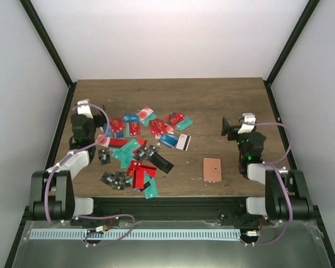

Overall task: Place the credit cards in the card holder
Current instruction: Pick up the card holder from the center of the board.

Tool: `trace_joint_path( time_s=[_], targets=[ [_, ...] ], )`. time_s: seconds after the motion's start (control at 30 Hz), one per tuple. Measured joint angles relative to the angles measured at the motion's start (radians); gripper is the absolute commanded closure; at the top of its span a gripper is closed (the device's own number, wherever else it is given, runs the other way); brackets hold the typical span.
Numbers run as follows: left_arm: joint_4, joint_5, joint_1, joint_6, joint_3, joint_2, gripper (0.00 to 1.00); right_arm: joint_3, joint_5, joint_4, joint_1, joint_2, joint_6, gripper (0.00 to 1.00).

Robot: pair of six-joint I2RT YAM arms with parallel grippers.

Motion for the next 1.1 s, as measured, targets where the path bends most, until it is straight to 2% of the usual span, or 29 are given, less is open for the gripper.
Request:
trace_joint_path(
  time_s=[0.13,0.37,0.53,0.73,0.83,0.93,1.1],
  targets=[
    [-0.222,0.022,-0.002,-0.079,0.097,-0.079,0.00,0.156,0.025,-0.262,0.000,-0.123,0.088,0.00],
    [-0.651,0.046,-0.002,-0.170,0.240,-0.205,0.00,0.450,0.042,-0.741,0.000,-0.272,0.348,0.00],
    [-0.912,0.108,-0.002,-0.192,0.335,-0.285,0.00,0.505,-0.027,-1.012,0.000,-0.321,0.459,0.00],
    [-1.157,0.262,-0.022,-0.200,0.393,-0.289,0.02,0.526,-0.086,-1.361,0.000,-0.271,0.522,0.00],
    [-1.236,0.304,-0.095,-0.219,0.385,-0.288,0.06,0.509,-0.095,-1.506,0.000,-0.280,0.541,0.00],
    [-1.268,0.323,-0.227,-0.255,0.378,-0.266,0.09,0.478,-0.103,-1.611,0.001,-0.327,0.557,0.00],
    [-1.226,0.350,-0.446,-0.346,0.362,-0.152,0.13,0.434,-0.105,-1.739,0.005,-0.377,0.581,0.04]
  ],
)
